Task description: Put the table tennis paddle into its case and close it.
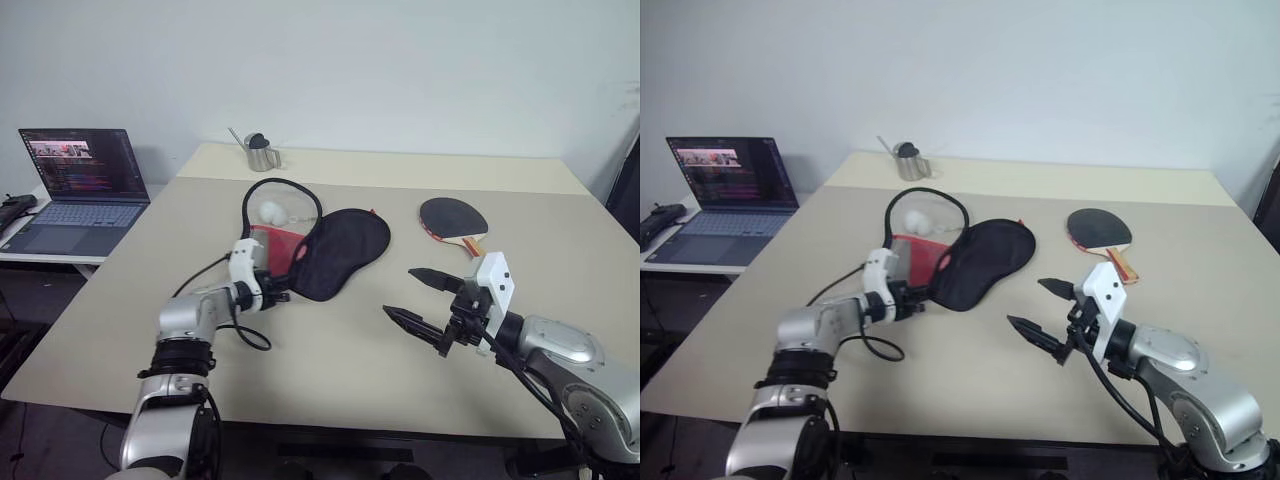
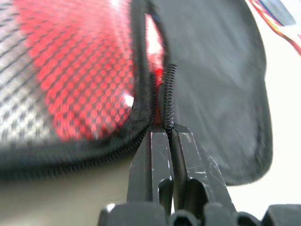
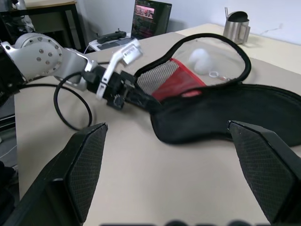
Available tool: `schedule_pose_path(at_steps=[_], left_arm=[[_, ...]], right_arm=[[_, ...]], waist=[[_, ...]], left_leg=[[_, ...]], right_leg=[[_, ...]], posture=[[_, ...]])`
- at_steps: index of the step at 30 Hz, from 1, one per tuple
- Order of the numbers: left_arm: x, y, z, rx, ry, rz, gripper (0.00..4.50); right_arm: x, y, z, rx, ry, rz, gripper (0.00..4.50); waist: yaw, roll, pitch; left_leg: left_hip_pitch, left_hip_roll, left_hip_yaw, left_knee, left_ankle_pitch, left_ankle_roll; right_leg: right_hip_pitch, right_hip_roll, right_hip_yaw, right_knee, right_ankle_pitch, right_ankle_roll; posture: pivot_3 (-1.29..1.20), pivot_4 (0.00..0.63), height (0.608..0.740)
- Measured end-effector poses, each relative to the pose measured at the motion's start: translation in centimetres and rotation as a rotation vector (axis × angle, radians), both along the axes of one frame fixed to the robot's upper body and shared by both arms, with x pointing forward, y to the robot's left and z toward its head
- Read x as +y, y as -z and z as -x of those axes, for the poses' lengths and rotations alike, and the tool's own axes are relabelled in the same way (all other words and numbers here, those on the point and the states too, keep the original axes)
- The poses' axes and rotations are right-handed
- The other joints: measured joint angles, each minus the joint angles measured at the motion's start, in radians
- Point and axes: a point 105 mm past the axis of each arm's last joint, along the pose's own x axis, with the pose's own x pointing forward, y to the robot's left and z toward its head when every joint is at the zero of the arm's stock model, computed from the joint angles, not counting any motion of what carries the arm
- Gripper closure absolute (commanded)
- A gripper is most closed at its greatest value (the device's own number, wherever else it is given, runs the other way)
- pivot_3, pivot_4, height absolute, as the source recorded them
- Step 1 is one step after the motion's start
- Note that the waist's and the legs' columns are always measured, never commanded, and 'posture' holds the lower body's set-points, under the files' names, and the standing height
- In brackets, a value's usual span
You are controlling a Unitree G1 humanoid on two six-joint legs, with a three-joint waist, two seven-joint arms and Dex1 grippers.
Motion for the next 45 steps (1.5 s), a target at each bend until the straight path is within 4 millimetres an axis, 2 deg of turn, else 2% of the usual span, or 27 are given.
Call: schedule_pose_path(at_steps=[7,10,14,19,22,24,28,32,39,45], left_arm=[[-1.5,0.2,0.6,0.011,0.050,-0.002,4.48],[-1.7,0.2,1.0,0.003,0.075,0.002,3.79],[-2.0,-0.6,2.1,-0.063,0.175,0.002,2.32],[-0.5,-1.9,3.5,-0.127,0.288,-0.014,0.58],[0.6,-1.7,4.7,-0.180,0.383,-0.074,0.58],[1.2,-2.4,4.8,-0.240,0.419,-0.109,0.58],[1.2,-5.3,3.1,-0.413,0.427,-0.160,0.58],[1.5,-6.5,2.2,-0.500,0.415,-0.211,0.58],[1.9,-8.9,-0.2,-0.617,0.384,-0.306,0.58],[1.6,-8.9,-0.8,-0.635,0.401,-0.325,0.58]], right_arm=[[-0.3,-0.1,0.0,-0.005,0.015,0.002,0.00],[-0.4,-0.1,0.0,-0.004,0.019,0.001,0.00],[-0.5,0.0,0.0,0.002,0.031,0.001,0.00],[-0.8,0.0,0.0,0.009,0.042,-0.010,0.00],[-1.0,-0.2,-0.1,0.018,0.047,-0.028,0.00],[-1.0,-0.3,-0.4,0.022,0.067,-0.044,0.00],[-1.6,0.0,-2.7,0.072,0.168,-0.087,0.00],[-2.1,1.3,-3.8,0.133,0.228,-0.073,0.00],[-0.3,3.0,-6.2,0.215,0.314,-0.033,0.00],[1.8,4.6,-9.1,0.316,0.395,-0.027,0.00]], waist=[[-0.003,0.000,0.000],[-0.004,0.000,0.000],[-0.005,0.000,0.000],[-0.007,0.000,0.000],[-0.010,0.000,0.000],[-0.010,0.000,0.000],[-0.003,0.000,0.000],[-0.004,0.000,0.000],[-0.011,0.000,0.000],[-0.025,0.000,0.000]], left_leg=[[0.001,0.001,-0.001,0.000,0.000,0.000],[0.001,0.001,0.000,0.000,0.000,0.000],[0.000,0.001,0.000,0.000,0.000,0.000],[0.001,0.002,0.000,0.000,0.000,0.000],[0.001,0.002,0.001,0.000,0.000,0.000],[0.001,0.002,0.000,0.000,0.000,0.000],[0.000,0.002,0.001,0.001,0.001,0.002],[0.000,0.002,0.002,0.001,0.001,0.002],[-0.001,0.003,0.001,0.001,0.001,0.002],[-0.002,0.003,0.000,0.001,0.001,0.002]], right_leg=[[-0.001,0.003,0.000,0.001,0.000,-0.001],[-0.001,0.003,0.000,0.001,0.000,-0.001],[-0.001,0.003,0.000,0.001,0.000,-0.001],[-0.001,0.003,0.001,0.001,0.001,-0.002],[-0.001,0.003,0.001,0.001,0.001,-0.003],[-0.001,0.003,0.000,0.001,0.001,-0.003],[-0.001,0.003,0.000,0.001,0.002,-0.003],[-0.002,0.003,0.001,0.000,0.003,-0.003],[-0.003,0.005,0.001,0.001,0.003,-0.003],[-0.003,0.005,0.001,0.001,0.003,-0.004]], posture=[[0.00,0.150,0.740],[0.00,0.150,0.740],[0.00,0.150,0.740],[0.00,0.150,0.740],[0.00,0.150,0.740],[0.00,0.150,0.740],[0.00,0.150,0.740],[0.00,0.150,0.740],[0.00,0.150,0.740],[0.00,0.150,0.740]])
